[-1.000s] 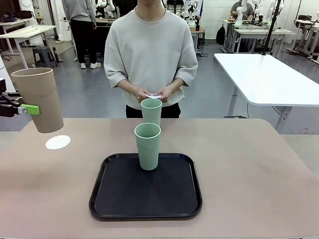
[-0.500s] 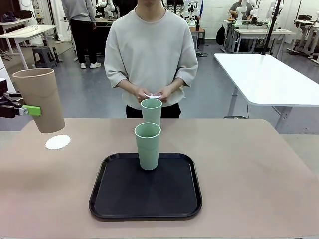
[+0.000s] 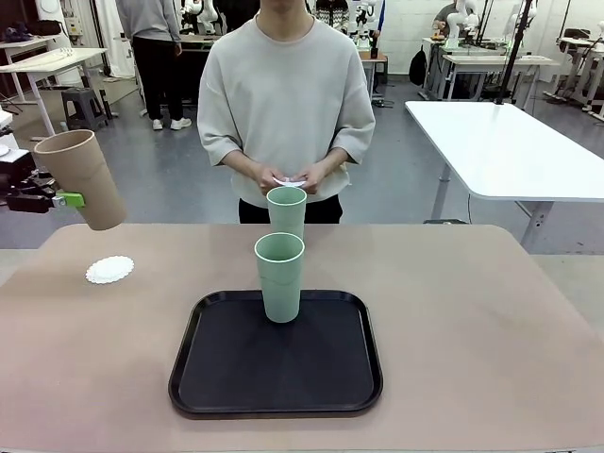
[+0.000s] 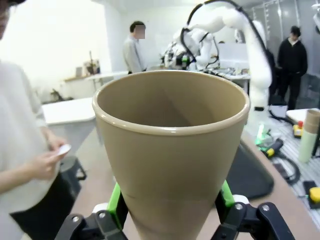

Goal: Place coasters on the table and set cups on them.
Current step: Take one Reusable plastic cup from the Flat Tray and place it on a coaster set by the human.

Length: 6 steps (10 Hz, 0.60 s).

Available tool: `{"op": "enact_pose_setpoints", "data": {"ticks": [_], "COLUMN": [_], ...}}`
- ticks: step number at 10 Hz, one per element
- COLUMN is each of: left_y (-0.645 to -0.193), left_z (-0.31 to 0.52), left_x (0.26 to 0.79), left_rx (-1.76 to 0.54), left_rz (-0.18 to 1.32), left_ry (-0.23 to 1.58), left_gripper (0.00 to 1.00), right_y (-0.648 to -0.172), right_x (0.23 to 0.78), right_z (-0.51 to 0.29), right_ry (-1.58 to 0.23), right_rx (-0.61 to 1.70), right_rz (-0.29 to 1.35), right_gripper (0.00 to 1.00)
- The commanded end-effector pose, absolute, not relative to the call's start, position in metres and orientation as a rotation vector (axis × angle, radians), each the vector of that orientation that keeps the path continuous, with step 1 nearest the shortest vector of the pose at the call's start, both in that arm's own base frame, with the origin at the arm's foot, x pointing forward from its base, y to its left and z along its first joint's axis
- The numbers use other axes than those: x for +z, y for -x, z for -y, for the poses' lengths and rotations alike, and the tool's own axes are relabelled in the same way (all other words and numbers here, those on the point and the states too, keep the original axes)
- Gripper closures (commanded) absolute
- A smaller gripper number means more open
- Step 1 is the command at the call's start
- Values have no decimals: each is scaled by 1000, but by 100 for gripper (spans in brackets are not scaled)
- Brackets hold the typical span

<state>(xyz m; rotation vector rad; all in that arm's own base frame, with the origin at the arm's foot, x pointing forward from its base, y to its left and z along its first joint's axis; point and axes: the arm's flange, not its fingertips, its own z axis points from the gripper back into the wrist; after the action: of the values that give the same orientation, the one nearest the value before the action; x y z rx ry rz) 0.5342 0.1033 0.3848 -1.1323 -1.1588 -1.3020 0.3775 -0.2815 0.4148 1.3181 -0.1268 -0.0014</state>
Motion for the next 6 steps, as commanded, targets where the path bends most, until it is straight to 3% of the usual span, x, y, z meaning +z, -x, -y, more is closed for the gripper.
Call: {"op": "enact_pose_setpoints", "data": {"ticks": [1,6], "left_y": [-559,-582], "left_z": [-127,-155], "left_x": [386,343], "left_rx": [-1260,-1123], "left_rz": [1136,1028], "left_ry": [1110,1080], "left_gripper": [15,15], "right_y": [-380,-380], "right_x": [415,415], "right_z": [281,281], "right_ry": [-1323,-1323], "right_rx": [-8,-8], "right_rz": [140,140], "right_gripper": [0,0]}}
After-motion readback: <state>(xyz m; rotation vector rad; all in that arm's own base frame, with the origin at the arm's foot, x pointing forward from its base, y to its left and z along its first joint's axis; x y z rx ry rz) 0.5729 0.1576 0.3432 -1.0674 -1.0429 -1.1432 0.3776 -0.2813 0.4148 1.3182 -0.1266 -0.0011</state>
